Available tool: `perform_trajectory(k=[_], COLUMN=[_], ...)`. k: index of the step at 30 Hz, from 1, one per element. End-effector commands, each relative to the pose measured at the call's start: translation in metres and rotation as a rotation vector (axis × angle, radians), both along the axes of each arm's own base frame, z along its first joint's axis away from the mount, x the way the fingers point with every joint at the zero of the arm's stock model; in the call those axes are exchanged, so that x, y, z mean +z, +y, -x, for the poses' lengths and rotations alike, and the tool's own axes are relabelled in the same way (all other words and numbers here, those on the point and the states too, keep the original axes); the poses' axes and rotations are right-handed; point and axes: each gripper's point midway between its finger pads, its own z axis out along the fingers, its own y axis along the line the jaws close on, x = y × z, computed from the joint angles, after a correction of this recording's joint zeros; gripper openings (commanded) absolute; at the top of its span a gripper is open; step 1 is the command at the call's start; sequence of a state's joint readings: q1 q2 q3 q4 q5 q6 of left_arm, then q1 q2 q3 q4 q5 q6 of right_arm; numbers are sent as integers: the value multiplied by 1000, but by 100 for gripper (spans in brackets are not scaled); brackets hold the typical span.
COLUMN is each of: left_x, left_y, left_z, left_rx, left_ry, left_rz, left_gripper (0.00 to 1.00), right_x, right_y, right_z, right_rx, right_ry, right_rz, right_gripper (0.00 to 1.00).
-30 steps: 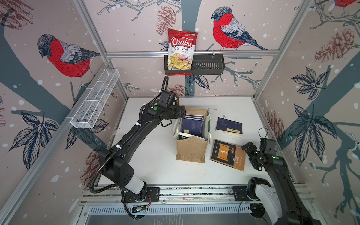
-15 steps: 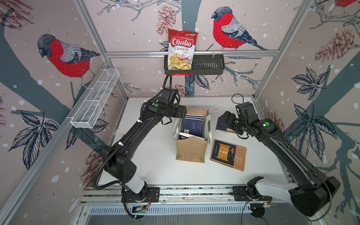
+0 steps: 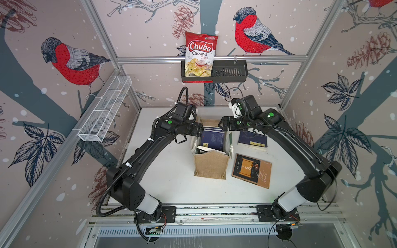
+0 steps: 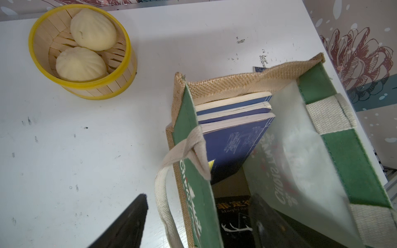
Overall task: Take out the books from the canvas bag
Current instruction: Pick up the book from the canvas bag.
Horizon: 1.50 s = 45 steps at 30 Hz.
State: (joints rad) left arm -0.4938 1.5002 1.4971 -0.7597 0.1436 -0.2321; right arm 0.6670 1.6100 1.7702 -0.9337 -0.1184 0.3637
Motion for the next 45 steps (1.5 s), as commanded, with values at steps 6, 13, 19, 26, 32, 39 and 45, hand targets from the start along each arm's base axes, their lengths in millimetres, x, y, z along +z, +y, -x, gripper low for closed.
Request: perform_trajectory(k=[6, 13, 19, 26, 32, 39, 45], left_x=[2, -18, -27, -30, -34, -28, -30], left_y=[-10, -5, -4, 9, 11, 9, 14], left_z=[12, 25, 31, 36, 46, 51, 65], left_rx=[-23, -53, -71, -61, -85, -83, -87], left_ry=[55, 99, 118, 167, 179, 181, 168], left_rz=[75, 35, 31, -61, -61, -26, -5], left_gripper=[70, 67, 61, 43, 41, 35, 33], right_x=[-16, -33, -48, -52, -63, -74, -94], right_y=[35, 48, 63, 75, 73, 87, 86], right_z=[12, 16, 41, 58, 77, 83, 68], right_rx=[291, 349, 394, 479, 499, 495, 418], right_ry=[49, 72, 129, 152, 196, 180, 113], right_rz=[11, 34, 55, 76, 110, 119, 211], right_gripper=[89, 83, 78, 78, 81, 84, 76])
